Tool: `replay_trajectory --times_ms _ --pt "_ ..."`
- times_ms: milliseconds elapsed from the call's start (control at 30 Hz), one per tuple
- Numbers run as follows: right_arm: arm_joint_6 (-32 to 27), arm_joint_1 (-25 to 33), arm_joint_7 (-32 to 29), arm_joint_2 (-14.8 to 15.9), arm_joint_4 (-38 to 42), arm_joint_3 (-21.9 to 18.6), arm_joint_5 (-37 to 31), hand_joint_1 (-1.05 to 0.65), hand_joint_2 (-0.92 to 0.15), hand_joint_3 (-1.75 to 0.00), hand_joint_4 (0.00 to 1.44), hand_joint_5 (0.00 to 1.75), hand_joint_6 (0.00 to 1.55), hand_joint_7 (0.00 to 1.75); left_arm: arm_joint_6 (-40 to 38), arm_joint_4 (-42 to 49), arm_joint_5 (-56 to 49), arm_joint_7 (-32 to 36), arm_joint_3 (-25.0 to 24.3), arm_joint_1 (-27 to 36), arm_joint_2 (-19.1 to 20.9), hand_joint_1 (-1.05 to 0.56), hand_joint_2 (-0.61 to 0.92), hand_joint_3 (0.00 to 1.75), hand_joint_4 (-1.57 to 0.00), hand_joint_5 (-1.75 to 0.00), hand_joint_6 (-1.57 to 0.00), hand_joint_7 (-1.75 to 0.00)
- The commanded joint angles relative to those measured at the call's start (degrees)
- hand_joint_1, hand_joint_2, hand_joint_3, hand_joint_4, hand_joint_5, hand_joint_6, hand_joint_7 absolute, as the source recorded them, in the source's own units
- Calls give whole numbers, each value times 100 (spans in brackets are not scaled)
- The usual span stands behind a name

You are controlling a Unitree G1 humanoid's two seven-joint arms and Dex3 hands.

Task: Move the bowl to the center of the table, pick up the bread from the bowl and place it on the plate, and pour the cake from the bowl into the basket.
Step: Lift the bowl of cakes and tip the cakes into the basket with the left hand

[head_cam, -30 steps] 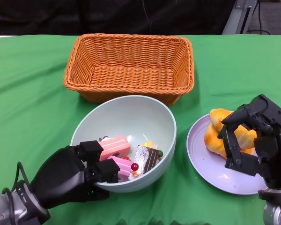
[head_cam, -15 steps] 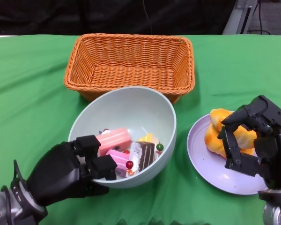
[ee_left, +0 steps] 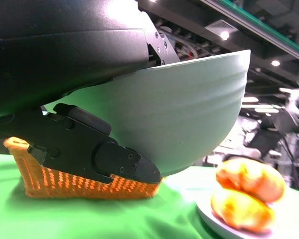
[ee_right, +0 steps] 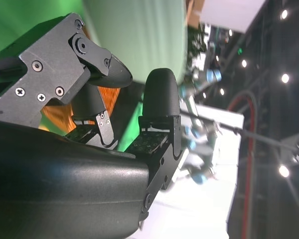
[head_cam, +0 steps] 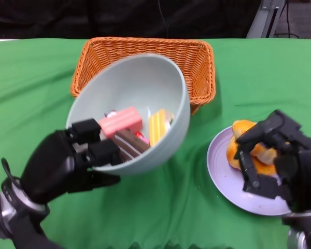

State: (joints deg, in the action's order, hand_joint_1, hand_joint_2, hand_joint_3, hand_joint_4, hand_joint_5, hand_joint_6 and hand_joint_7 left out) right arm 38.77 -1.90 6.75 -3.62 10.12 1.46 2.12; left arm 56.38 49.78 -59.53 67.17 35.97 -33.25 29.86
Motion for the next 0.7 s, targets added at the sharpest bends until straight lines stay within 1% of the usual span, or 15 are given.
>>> replay_trajectory --times_ms 33,167,200,300,433,567,700 --pt "-41 67 75 36 3 7 177 -5 -42 -112 69 161 66 138 104 89 264 -157 -219 -209 38 -14 91 36 -69 -175 -79 -112" --pt "-58 81 133 10 20 50 230 -4 -43 -112 70 161 66 138 95 90 313 -273 -329 -299 25 -14 87 42 -69 -175 -77 -116" --pt "-94 85 182 -2 28 74 292 -3 -44 -114 70 161 65 138 94 87 328 -323 -364 -332 34 -15 87 42 -69 -175 -77 -116" --pt "-92 73 286 -36 98 117 398 2 -40 -126 72 163 65 140 67 70 314 -385 -444 -414 55 -17 86 42 -69 -175 -78 -116" --pt "8 49 390 -53 217 160 469 4 -39 -132 74 163 64 142 75 40 305 -475 -533 -553 81 -19 87 43 -70 -175 -78 -117" --pt "-48 47 430 -79 208 186 504 2 -41 -130 74 162 64 140 220 71 352 -706 -613 -752 131 -20 86 41 -67 -175 -75 -116" --pt "-39 19 361 -113 229 192 390 0 -41 -128 74 162 65 140 323 130 508 -970 -722 -894 103 -17 85 39 -66 -175 -76 -116"
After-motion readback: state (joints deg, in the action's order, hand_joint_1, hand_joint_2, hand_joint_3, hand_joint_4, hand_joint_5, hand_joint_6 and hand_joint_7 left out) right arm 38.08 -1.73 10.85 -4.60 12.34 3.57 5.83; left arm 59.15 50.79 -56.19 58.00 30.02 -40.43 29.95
